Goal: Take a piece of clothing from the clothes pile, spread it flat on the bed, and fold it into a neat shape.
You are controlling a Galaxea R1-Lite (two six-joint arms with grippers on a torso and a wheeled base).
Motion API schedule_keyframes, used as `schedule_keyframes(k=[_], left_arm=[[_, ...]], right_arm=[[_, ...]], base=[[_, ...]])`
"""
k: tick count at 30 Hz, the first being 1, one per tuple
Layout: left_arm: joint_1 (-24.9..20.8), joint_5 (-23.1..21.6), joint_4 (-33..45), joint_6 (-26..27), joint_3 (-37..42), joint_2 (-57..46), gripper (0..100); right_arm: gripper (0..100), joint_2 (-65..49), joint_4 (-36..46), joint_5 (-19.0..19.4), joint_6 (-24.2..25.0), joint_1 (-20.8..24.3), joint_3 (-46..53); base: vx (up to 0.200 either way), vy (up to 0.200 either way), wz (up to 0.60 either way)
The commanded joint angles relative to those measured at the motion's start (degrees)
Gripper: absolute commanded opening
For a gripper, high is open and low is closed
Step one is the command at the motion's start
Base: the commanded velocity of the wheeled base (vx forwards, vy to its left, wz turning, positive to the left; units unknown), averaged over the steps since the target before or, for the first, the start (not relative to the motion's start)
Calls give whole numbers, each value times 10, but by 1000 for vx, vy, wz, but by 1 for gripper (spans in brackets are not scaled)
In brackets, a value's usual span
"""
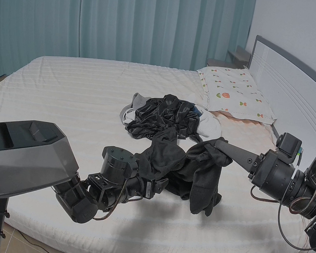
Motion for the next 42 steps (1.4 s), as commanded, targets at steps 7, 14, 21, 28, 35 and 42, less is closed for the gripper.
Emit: schedule_keyframes(k=[7, 14, 21, 28, 35, 42], left_arm=[[26, 6, 5, -4, -121, 87, 100], [57, 23, 14, -4, -205, 157, 100], [85, 57, 91, -86, -302, 201, 100], [81, 23, 156, -198, -232, 105, 0], [74, -56, 150, -272, -62, -111, 0], [37, -72, 150, -299, 47, -261, 0]], right_arm=[[0, -18, -1, -1, 0, 3, 1], [0, -67, -1, 0, 0, -15, 0], [0, -48, -1, 2, 3, -46, 5], [0, 22, -10, 0, 3, -57, -2], [0, 97, -39, -2, 3, -56, -22], [0, 155, -71, -87, -2, -37, -96]], base=[[0, 0, 0], [0, 0, 0], [0, 0, 0], [0, 0, 0], [0, 0, 0], [0, 0, 0]])
